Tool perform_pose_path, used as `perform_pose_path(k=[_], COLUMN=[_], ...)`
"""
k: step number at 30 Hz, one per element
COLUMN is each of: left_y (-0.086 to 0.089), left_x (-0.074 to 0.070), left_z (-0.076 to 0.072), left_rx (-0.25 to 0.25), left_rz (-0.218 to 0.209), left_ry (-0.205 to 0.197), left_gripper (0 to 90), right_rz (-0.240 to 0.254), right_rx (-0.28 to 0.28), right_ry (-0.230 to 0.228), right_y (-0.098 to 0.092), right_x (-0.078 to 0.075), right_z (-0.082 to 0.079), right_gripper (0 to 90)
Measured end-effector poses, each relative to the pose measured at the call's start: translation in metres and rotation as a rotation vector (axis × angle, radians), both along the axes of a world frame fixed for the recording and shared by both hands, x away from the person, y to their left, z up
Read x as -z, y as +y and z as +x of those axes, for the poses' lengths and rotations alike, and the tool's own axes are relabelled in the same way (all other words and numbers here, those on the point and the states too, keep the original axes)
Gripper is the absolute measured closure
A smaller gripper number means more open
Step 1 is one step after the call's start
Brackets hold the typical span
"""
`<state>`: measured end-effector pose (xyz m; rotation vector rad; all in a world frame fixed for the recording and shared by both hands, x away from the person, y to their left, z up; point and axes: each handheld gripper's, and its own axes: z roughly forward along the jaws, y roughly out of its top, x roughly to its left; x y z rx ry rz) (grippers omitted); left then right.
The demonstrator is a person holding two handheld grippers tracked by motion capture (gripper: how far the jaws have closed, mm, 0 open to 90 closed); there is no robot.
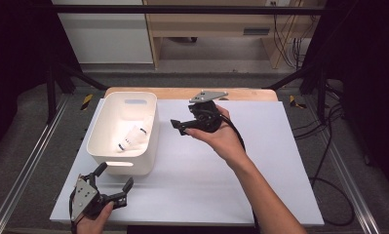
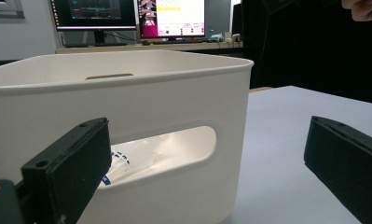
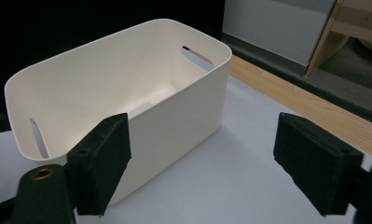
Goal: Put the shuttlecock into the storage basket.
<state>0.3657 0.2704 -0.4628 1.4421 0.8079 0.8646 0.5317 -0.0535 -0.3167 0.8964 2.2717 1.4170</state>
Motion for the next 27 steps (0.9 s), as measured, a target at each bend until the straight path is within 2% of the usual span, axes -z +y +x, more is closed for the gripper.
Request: perform_pose_path(k=[4, 8, 15, 19, 27], left_y=[0.001, 0.003, 0.002, 0.000, -0.001], left_x=[0.001, 0.001, 0.001, 0.000, 0.000], left_z=[0.000, 0.001, 0.001, -0.001, 0.000], left_rx=[-0.003, -0.014, -0.005, 0.002, 0.003], left_rz=[-0.011, -0.007, -0.008, -0.004, -0.002], left_ry=[0.004, 0.006, 0.005, 0.001, 0.002], left_gripper=[0.8, 0.8, 0.8, 0.8, 0.8], right_rz=[0.002, -0.010, 0.009, 0.008, 0.047], right_rx=[0.011, 0.001, 0.020, 0.062, 0.134], right_ry=[0.007, 0.000, -0.009, -0.020, -0.033], right_y=[-0.002, -0.005, -0.017, -0.027, -0.052], right_x=[0.001, 0.002, 0.003, 0.005, 0.012], right_z=[0.000, -0.002, -0.002, 0.000, -0.001], right_gripper=[7.4, 5.3, 5.4, 5.6, 5.9])
